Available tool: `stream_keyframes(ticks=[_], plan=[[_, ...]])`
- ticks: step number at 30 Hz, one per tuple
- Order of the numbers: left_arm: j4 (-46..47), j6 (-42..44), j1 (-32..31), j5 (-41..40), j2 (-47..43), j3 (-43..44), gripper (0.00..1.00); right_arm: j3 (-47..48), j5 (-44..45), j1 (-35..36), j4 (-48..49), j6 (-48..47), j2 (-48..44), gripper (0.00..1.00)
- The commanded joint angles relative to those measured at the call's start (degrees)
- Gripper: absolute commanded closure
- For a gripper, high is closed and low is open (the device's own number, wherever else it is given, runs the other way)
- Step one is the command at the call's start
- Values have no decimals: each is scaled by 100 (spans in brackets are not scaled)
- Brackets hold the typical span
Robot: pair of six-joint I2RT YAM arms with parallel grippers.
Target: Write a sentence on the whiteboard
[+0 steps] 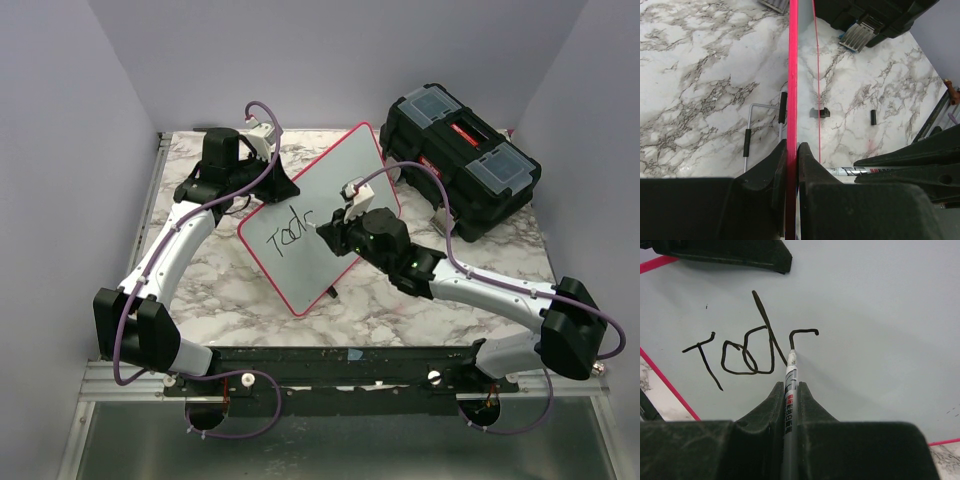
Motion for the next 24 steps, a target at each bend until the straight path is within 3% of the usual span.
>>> stream_keyframes(ticks=[1,9,24], plan=[[75,391,-174,-38,32,-93,100,-97,293,7,-305,38,-17,99],[57,406,-191,-47,12,-102,100,262,833,6,-529,-39,84,99],[31,437,-226,-96,-6,-104,100,796,741,0,-589,-174,295,99]])
